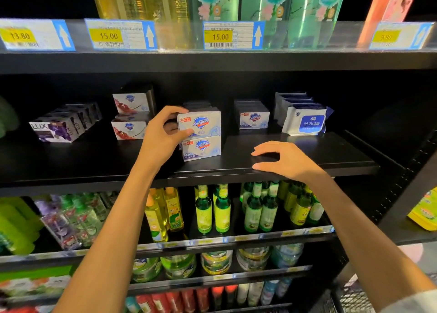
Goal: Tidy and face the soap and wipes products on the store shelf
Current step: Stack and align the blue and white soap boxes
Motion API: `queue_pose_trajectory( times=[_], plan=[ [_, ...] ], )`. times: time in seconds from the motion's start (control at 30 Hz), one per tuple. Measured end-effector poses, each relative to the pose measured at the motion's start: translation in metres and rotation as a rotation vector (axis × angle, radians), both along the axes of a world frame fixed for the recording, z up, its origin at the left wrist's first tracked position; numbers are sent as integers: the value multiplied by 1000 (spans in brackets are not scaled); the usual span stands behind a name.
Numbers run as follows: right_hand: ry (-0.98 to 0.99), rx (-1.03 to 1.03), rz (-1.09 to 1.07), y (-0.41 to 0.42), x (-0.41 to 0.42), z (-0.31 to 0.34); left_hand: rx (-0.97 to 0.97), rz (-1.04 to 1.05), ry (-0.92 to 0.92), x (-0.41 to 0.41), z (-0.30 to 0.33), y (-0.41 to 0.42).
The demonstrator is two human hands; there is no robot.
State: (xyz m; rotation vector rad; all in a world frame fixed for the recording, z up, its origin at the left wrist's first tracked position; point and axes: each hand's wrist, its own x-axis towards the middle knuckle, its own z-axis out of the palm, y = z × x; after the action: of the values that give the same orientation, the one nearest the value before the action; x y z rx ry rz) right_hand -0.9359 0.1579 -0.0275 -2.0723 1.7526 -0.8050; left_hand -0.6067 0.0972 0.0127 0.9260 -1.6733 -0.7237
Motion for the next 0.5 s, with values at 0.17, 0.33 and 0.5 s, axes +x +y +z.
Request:
queue_pose_trajectory(
  times=[0.17, 0.33, 0.5],
  plan=[
    [13, -16, 8, 0, 1, 0, 0, -2, -11, 0, -5, -1],
    [-23, -22, -13, 1, 2, 1, -38, 11, -35, 2, -11, 1],
    [-133, -73, -73, -6, 4, 4, -256, 308, 24, 4, -24, 31]
  ],
)
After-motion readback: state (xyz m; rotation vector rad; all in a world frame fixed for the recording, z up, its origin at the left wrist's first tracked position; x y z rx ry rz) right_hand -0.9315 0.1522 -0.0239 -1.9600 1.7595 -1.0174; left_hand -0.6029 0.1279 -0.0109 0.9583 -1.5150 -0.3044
